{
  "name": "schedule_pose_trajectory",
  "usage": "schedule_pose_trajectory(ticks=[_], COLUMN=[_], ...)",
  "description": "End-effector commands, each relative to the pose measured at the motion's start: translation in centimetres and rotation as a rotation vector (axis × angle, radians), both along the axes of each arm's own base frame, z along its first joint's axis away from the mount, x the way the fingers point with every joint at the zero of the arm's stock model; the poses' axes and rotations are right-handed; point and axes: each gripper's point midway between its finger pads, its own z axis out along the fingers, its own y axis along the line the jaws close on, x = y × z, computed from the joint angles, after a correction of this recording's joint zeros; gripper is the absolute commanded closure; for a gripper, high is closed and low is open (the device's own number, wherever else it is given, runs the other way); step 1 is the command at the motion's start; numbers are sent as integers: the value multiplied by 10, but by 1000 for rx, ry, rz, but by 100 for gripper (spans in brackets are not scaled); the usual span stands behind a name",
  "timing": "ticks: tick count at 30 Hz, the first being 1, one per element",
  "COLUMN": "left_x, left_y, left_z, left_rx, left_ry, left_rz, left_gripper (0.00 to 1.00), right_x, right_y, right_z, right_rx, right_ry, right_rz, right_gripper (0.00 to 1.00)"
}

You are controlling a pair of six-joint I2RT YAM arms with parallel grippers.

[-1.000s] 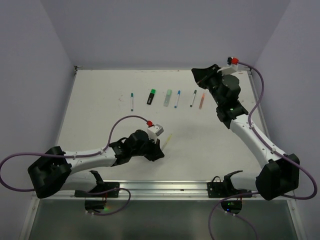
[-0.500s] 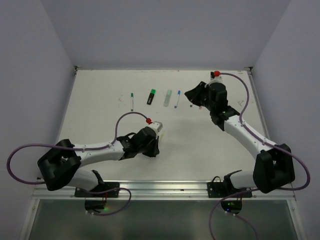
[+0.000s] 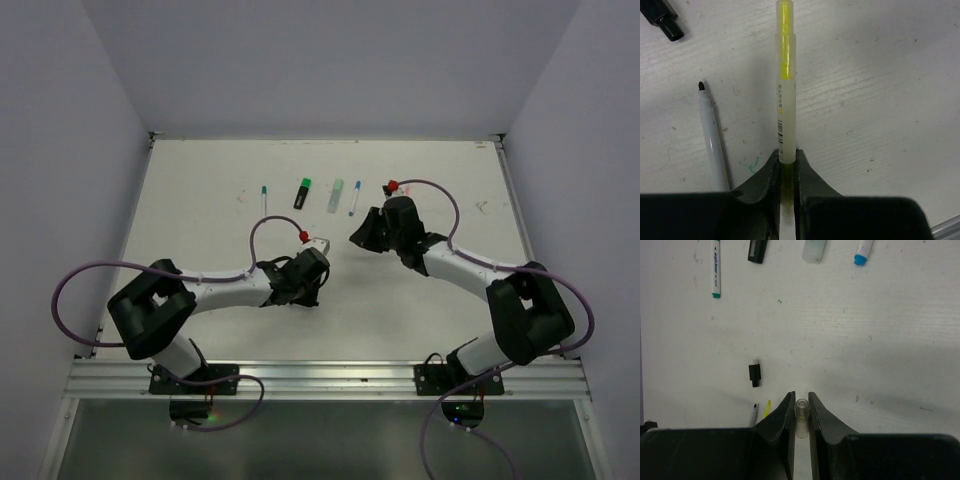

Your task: Open the pen caps

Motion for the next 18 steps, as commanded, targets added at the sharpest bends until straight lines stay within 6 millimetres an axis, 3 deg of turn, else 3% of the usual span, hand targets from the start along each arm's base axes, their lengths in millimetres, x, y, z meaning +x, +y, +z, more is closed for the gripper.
schedule_pose_trajectory(ticks=[1,18], left_x=[7,1], left_y=[6,15], left_z=[3,-9], left_rx=[36,94], left_ry=[-12,22], left_rz=[67,74], left_gripper=[89,75], right_x=[1,-10], right_y=[11,31], right_z=[-2,-47], right_rx=[34,93], right_ry=[-16,103], right_rz=[20,45], right_gripper=[100,99])
